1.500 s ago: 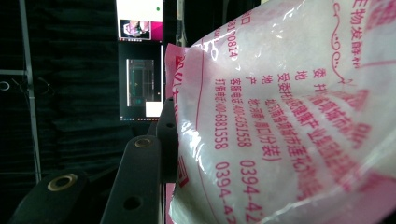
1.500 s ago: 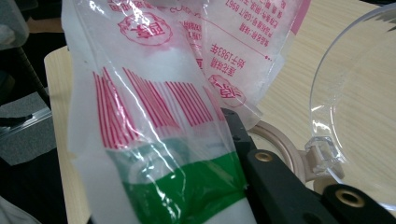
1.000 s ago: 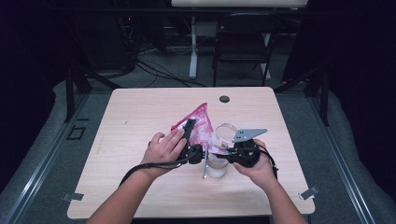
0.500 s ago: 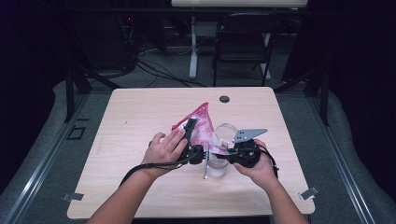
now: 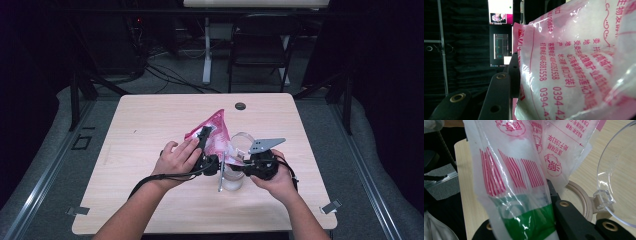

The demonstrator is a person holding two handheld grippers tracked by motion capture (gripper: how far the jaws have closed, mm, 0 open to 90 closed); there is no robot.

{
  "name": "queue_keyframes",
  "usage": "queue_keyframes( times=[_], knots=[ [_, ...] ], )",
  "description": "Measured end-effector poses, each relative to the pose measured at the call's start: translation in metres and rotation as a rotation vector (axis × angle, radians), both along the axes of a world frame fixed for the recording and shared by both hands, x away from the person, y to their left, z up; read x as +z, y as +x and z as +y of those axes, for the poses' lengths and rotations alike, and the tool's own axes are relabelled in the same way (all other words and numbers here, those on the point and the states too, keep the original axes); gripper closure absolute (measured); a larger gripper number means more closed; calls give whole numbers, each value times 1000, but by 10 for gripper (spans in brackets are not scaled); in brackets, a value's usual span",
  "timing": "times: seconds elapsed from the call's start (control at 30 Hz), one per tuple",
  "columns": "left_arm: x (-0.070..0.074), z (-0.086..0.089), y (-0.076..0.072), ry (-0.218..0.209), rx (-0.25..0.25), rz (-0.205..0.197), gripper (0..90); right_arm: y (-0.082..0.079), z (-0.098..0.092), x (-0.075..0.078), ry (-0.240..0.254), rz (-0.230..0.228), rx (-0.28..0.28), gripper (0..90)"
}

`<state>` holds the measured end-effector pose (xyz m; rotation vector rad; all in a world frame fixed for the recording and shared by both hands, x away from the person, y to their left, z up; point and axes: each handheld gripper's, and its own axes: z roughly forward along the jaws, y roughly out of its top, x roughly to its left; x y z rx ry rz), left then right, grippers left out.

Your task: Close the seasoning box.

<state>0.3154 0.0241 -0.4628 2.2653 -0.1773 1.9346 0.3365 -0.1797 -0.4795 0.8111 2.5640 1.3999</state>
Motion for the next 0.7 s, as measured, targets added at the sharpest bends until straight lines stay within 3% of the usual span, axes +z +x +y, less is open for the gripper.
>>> queue_keyframes(
  times=[0.7],
  knots=[
    [1,0,-1,4,-19,-19,649,0,0,0,-11,-7,1,900]
  ],
)
